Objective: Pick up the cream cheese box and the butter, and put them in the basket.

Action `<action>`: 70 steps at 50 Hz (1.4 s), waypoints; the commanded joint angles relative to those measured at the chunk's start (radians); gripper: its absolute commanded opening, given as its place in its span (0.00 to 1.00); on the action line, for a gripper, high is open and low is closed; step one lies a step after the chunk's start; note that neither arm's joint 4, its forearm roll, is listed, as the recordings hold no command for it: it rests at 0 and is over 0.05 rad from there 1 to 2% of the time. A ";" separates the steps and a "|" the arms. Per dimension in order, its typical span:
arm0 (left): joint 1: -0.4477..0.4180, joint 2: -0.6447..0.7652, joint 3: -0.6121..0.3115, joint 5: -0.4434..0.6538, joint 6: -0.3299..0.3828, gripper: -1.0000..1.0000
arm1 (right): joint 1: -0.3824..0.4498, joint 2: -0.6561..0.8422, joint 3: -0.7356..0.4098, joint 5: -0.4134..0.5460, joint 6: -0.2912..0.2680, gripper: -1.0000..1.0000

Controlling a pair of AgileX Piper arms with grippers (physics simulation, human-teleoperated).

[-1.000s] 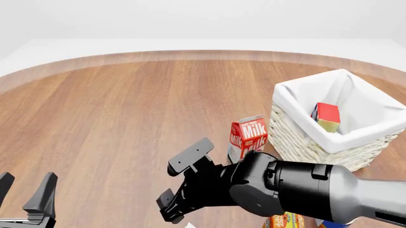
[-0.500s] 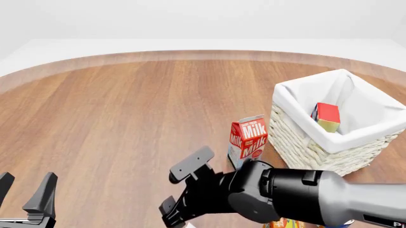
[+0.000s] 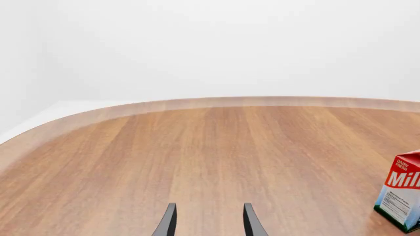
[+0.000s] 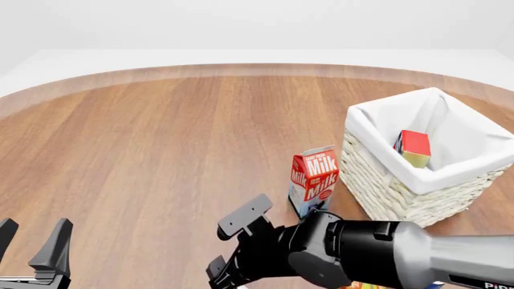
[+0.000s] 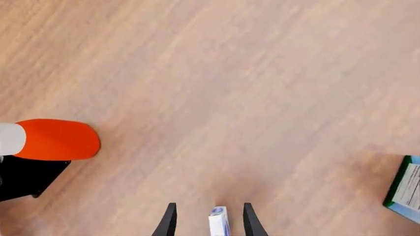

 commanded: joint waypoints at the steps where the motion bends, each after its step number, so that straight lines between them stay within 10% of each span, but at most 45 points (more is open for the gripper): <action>1: 0.000 0.000 0.000 0.000 0.000 1.00 | 0.001 0.012 0.012 -0.011 0.004 1.00; 70: 0.000 0.000 0.000 0.000 0.000 1.00 | 0.018 0.102 0.108 -0.120 0.060 1.00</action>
